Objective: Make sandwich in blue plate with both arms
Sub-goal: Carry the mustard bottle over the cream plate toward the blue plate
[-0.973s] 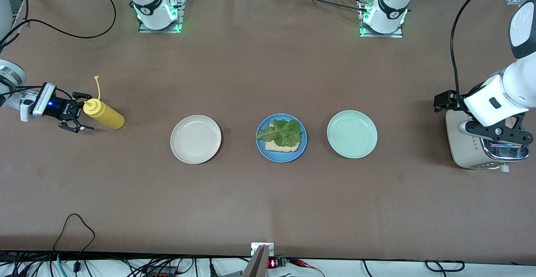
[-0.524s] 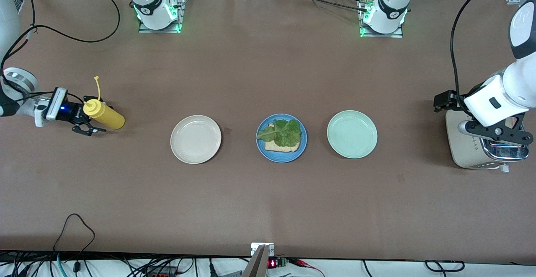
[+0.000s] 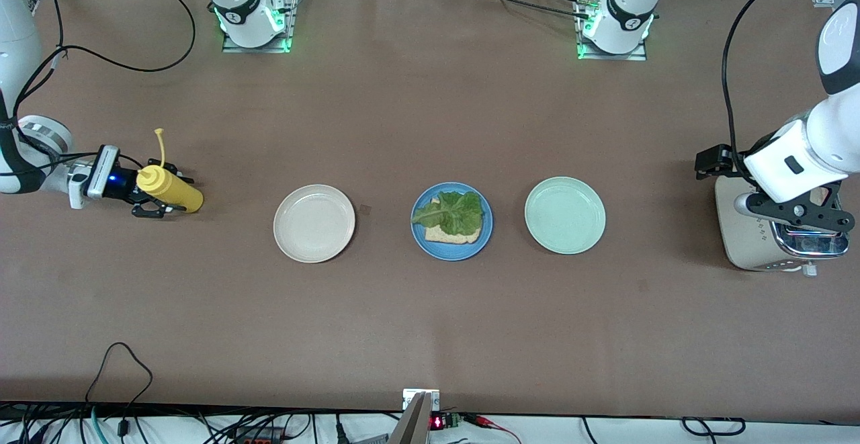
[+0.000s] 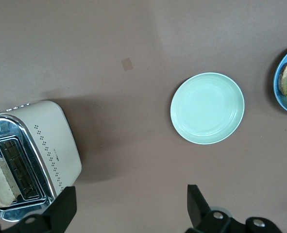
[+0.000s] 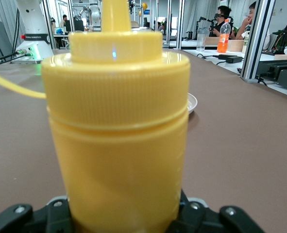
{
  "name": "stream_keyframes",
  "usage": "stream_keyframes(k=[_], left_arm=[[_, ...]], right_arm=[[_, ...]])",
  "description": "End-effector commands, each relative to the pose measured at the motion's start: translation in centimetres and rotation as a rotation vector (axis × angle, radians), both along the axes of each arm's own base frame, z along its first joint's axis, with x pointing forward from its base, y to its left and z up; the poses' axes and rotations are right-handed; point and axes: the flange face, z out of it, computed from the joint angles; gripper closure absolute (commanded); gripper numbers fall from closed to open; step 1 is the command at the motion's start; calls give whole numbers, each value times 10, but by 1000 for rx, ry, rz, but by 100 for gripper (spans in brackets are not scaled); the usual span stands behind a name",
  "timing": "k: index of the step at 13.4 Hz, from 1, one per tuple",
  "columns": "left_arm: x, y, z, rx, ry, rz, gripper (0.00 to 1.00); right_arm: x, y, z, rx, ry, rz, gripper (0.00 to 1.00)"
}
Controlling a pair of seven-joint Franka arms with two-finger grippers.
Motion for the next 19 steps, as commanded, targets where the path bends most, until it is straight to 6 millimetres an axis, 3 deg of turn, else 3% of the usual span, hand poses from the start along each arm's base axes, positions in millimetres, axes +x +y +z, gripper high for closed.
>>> stream_keyframes(k=[1, 4, 6, 11, 14, 17, 19], left_arm=[[2, 0, 6, -21, 0, 7, 0], [2, 0, 6, -21, 0, 7, 0], [2, 0, 6, -21, 0, 7, 0], [2, 0, 6, -21, 0, 7, 0], [2, 0, 6, -21, 0, 7, 0], [2, 2, 6, -20, 0, 10, 0], [2, 2, 6, -20, 0, 10, 0]], right_arm=[[21, 19, 24, -41, -44, 24, 100], [52, 47, 83, -184, -42, 72, 100], [74, 80, 135, -296, -29, 92, 100], [106, 178, 216, -564, 50, 63, 100], [110, 242, 242, -730, 111, 37, 100], [109, 308, 254, -882, 150, -13, 100], [101, 365, 262, -998, 169, -57, 100]])
